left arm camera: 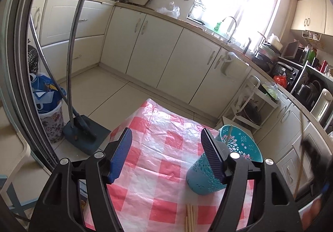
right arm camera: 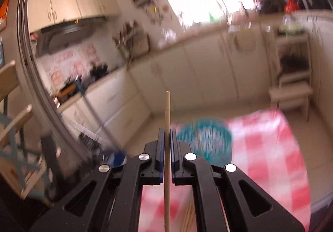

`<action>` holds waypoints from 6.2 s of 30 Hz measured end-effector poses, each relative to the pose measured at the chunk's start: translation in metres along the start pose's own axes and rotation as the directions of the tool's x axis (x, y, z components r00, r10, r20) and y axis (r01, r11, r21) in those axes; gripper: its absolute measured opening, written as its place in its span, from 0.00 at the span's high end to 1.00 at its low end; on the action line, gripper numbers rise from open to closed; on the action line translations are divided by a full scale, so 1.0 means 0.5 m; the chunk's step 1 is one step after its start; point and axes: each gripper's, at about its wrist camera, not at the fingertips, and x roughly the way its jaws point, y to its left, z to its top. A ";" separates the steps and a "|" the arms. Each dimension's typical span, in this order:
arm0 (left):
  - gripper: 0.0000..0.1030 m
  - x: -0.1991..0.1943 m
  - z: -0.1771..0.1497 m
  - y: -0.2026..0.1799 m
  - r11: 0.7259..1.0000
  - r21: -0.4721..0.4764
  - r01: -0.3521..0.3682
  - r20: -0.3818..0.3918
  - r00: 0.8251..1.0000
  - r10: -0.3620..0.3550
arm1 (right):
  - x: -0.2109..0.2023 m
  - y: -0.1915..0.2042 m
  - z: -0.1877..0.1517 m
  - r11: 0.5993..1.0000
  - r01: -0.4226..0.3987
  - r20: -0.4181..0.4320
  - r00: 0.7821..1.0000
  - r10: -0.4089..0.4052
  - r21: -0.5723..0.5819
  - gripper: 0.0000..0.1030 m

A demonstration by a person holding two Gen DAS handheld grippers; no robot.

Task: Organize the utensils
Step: 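Grasp a chopstick with the right tool and raise it over the basket, then open the right tool to drop the chopstick into the teal basket, then close the right tool on another chopstick while the left tool approaches the chopsticks, then carry the chopstick in the left tool over the teal basket and release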

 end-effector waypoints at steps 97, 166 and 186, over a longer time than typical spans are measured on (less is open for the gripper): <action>0.26 0.128 -0.352 -0.107 0.835 0.522 0.174 -0.512 0.847 0.144 | 0.067 -0.137 -0.397 0.968 0.213 -0.500 0.829 -0.251 -0.134 0.94; 0.96 0.070 0.067 -0.313 0.923 0.331 0.195 0.336 0.890 -0.309 | 0.081 -0.126 -0.399 0.959 0.199 -0.483 0.832 -0.275 -0.203 0.89; 0.48 0.125 -0.050 -0.249 0.928 0.359 0.102 0.069 0.988 -0.135 | 0.099 -0.115 -0.398 0.965 0.164 -0.487 0.838 -0.247 -0.207 0.68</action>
